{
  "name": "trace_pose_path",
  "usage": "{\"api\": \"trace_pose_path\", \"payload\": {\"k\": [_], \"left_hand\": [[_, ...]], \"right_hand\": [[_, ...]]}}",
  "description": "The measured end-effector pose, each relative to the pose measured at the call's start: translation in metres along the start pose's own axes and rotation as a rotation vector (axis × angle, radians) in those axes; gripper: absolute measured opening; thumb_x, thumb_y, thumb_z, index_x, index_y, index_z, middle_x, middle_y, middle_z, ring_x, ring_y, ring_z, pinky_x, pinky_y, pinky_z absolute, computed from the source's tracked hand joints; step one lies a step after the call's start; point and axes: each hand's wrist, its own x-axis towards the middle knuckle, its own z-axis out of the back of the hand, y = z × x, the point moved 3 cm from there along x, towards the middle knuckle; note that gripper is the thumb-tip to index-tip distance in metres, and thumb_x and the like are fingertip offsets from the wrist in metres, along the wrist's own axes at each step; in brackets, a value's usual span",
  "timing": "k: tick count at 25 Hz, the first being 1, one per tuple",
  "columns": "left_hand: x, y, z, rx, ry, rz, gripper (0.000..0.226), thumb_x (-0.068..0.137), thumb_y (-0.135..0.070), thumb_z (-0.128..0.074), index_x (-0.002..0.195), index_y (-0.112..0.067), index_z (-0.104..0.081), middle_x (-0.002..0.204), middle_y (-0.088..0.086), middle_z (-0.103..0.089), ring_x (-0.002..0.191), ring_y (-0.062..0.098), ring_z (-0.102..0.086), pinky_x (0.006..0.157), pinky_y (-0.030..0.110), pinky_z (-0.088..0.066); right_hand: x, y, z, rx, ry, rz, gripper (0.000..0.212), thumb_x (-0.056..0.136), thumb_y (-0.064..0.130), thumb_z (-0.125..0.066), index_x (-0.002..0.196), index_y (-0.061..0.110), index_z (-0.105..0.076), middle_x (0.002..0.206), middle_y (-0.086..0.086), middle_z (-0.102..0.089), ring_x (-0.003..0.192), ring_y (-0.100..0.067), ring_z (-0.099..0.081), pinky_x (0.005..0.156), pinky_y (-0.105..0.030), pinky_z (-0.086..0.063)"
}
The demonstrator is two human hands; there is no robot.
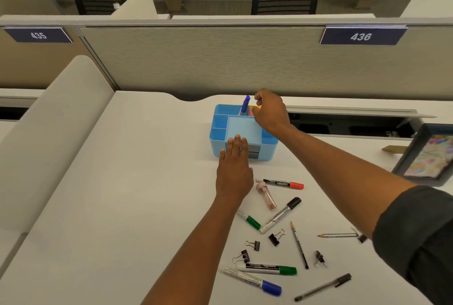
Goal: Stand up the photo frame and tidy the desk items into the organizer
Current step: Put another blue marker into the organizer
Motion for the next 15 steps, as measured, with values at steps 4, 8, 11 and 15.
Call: {"api": "trace_pose_path", "payload": {"k": [4,8,11,15], "left_hand": [[-0.002,0.0,0.007,-0.045,0.019,-0.005,0.079,0.097,-0.028,-0.053,0.154,-0.018,0.001,0.162,0.001,0.006,0.148,0.019,0.007,0.118,0.035,-0.004],[-0.012,-0.004,0.01,-0.119,-0.081,-0.018,0.079,0.097,-0.021,-0.053,0.154,-0.018,0.002,0.162,0.0,0.0,0.149,0.016,0.0,0.118,0.033,-0.008],[-0.032,-0.01,0.006,-0.106,-0.072,-0.041,0.076,0.098,-0.023,-0.053,0.154,-0.019,-0.002,0.162,0.0,-0.006,0.148,0.016,-0.009,0.117,0.03,-0.012],[-0.066,-0.03,-0.004,-0.136,-0.042,-0.052,0.065,0.096,-0.024,-0.054,0.152,-0.02,-0.02,0.156,0.003,-0.028,0.14,0.02,-0.032,0.112,0.033,-0.029]], "right_hand": [[-0.031,-0.012,0.025,-0.009,-0.038,0.009,0.023,0.088,0.016,-0.064,0.111,0.013,-0.059,0.102,-0.004,-0.065,0.09,-0.017,-0.06,0.077,-0.031,-0.052],[-0.083,-0.035,0.052,0.094,-0.006,0.024,0.018,0.092,0.016,-0.059,0.11,0.015,-0.059,0.1,0.001,-0.064,0.089,-0.012,-0.06,0.076,-0.021,-0.047],[-0.132,-0.054,0.061,0.101,0.043,0.017,0.022,0.094,0.018,-0.059,0.116,0.016,-0.058,0.106,0.003,-0.063,0.091,-0.009,-0.057,0.079,-0.019,-0.045],[-0.191,-0.078,0.067,0.131,0.071,0.01,0.021,0.093,0.016,-0.06,0.114,0.016,-0.059,0.107,0.001,-0.065,0.09,-0.01,-0.06,0.082,-0.023,-0.051]]}}
